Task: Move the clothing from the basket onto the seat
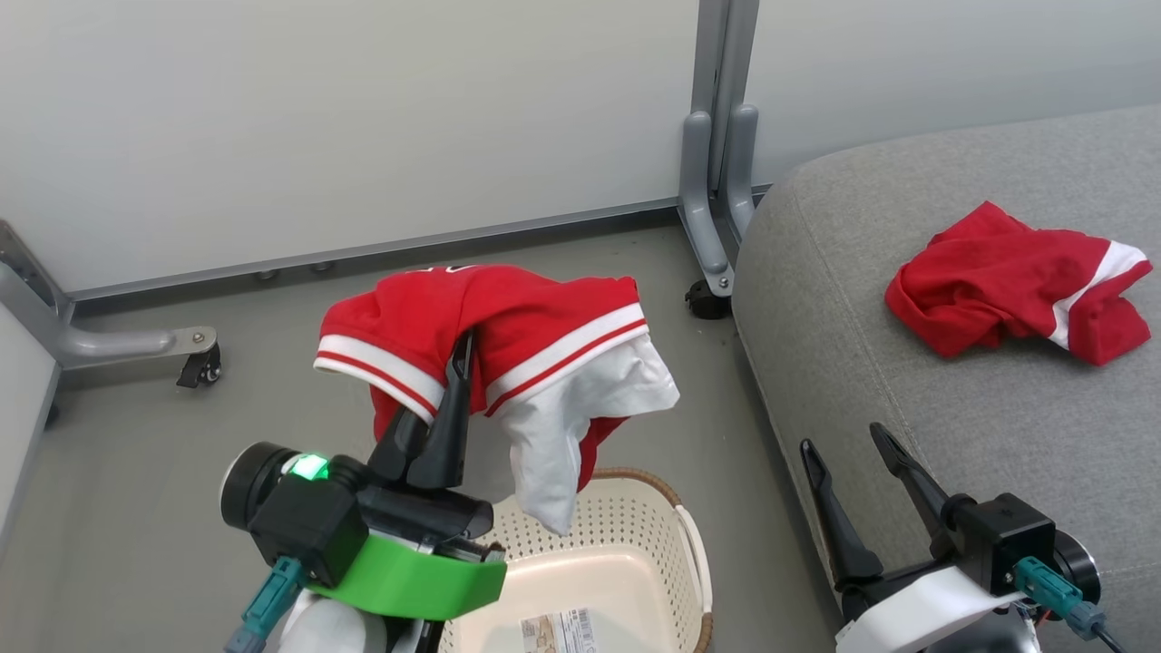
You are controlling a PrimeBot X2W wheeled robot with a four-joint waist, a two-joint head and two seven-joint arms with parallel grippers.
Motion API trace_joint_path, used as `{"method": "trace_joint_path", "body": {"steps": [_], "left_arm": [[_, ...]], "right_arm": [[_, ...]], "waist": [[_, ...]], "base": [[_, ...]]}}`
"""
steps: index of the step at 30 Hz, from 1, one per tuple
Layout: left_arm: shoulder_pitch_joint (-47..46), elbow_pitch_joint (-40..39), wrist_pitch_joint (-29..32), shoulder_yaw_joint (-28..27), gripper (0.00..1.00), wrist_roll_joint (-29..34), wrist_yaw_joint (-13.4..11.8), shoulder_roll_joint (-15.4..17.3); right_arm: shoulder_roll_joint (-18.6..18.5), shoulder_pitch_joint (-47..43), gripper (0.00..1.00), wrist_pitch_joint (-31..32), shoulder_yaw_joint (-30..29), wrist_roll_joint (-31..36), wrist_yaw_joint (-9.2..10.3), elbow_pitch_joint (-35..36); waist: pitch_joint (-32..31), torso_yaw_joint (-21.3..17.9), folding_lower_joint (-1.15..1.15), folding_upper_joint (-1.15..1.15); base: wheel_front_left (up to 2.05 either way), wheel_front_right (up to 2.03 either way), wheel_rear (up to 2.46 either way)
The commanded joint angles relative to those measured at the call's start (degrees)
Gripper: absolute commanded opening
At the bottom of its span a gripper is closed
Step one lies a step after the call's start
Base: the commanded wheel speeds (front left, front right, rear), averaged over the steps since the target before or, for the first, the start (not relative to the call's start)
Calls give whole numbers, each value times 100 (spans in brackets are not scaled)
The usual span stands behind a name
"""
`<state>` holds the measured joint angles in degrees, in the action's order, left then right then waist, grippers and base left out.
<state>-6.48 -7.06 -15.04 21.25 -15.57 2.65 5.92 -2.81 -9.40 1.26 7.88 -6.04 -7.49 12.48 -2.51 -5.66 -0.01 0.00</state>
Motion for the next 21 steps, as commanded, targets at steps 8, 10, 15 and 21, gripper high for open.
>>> {"method": "trace_joint_path", "body": {"steps": [8, 10, 15, 21], "left_arm": [[91, 42, -20, -71, 0, 67, 105, -78], [90, 59, -20, -93, 0, 75, 125, -91], [83, 100, -20, -124, 0, 102, 152, -117], [17, 150, -20, -150, 0, 119, 179, -155]], "right_arm": [[-17, -52, 100, 16, 56, -27, 0, -29], [-17, -48, 100, 10, 79, -36, 0, -40], [-16, 17, 100, 13, 251, -132, 0, 1], [-18, 278, 100, 111, 1032, -369, 0, 79]], "waist": [[-55, -21, 1, 0], [-58, -21, 1, 0], [-42, -18, 1, 0], [19, -12, 1, 0]], "base": [[0, 0, 0], [0, 0, 0], [0, 0, 0], [0, 0, 0]]}}
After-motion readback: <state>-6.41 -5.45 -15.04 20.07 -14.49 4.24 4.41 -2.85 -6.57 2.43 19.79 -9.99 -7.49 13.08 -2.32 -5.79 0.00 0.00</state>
